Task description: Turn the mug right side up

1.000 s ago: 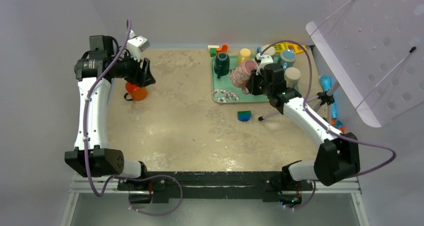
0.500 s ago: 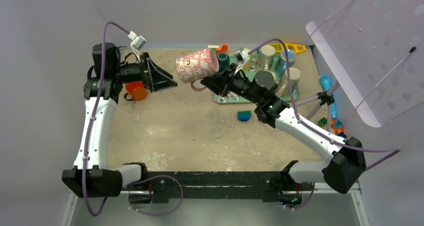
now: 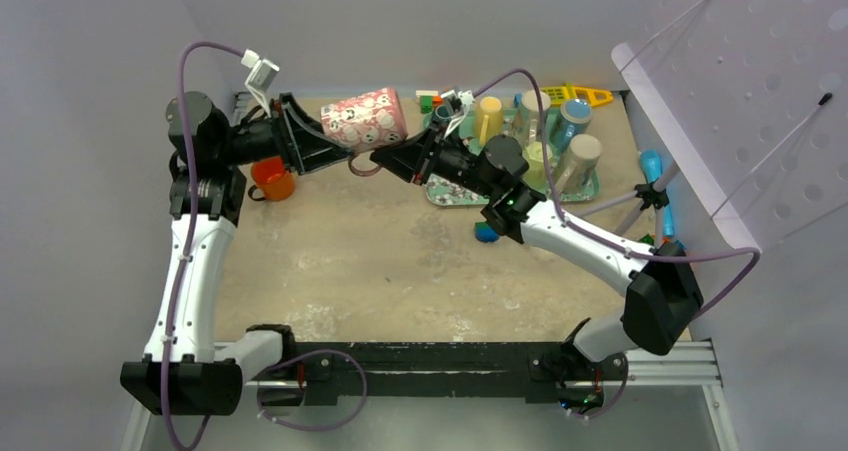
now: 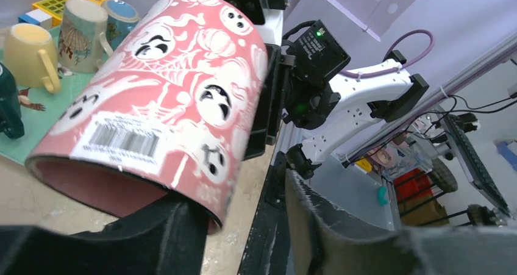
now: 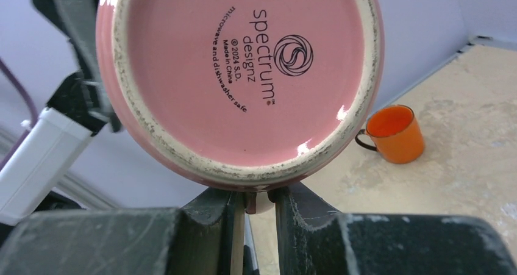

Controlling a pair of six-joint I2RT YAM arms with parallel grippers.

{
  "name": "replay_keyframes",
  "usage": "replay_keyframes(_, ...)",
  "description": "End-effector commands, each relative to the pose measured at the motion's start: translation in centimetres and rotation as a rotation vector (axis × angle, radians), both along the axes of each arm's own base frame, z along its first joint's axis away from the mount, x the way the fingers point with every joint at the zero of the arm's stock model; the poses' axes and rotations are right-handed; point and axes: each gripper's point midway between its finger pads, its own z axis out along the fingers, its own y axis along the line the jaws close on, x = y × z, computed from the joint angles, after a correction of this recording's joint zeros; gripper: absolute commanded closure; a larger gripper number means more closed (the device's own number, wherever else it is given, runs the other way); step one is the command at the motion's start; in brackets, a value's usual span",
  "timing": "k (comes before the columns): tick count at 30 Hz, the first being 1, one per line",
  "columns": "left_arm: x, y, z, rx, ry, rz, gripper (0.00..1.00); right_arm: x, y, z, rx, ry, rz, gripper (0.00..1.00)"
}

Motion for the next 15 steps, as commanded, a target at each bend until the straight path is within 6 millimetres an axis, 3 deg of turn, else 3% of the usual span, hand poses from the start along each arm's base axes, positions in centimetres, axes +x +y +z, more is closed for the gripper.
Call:
replay_keyframes(1, 0.7, -0.9, -0.2, -0.019, 0.049, -0.039, 0.67, -3.1, 0.1, 7.7, 0.167, -0.19, 0.084, 1.0)
replay_keyframes(3, 1.4, -0.8, -0.8, 0.006, 0.068, -0.002, 0.93, -2.7, 0.5, 6.7, 0.125, -0.184, 0.077, 1.0)
replay_keyframes(4, 1.9, -0.6, -1.3, 0.034, 0.046, 0.028, 1.0, -2.4, 0.7, 6.0, 0.094, -0.181, 0.074, 1.0)
replay_keyframes(5, 2.6, -0.2, -1.8, 0.069, 0.037, 0.078, 1.0, -2.2, 1.0, 5.2, 0.056, -0.178, 0.076, 1.0)
replay_keyframes(6, 3.4, 0.4, -2.7, 0.123, 0.03, 0.138, 1.0, -2.0, 1.2, 4.3, 0.024, -0.172, 0.081, 0.91)
replay_keyframes(8, 5.1, 2.2, -4.9, 0.265, 0.05, 0.274, 1.0, -0.2, 0.7, 2.0, -0.065, -0.133, 0.018, 0.46)
replay_keyframes(9, 6.0, 3.3, -6.3, 0.352, 0.053, 0.33, 1.0, 1.4, -0.1, 0.3, -0.127, -0.096, -0.048, 0.29)
replay_keyframes(10, 6.8, 4.6, -7.6, 0.44, 0.051, 0.382, 1.0, 3.3, -1.3, -1.4, -0.195, -0.059, -0.143, 0.2)
replay_keyframes(13, 10.0, 9.4, -12.3, 0.75, 0.058, 0.517, 1.0, 8.8, -6.7, -6.8, -0.433, 0.022, -0.482, 0.12)
replay_keyframes(15, 10.9, 11.1, -15.2, 0.893, 0.098, 0.51, 1.0, 11.6, -10.0, -9.2, -0.556, 0.057, -0.648, 0.11)
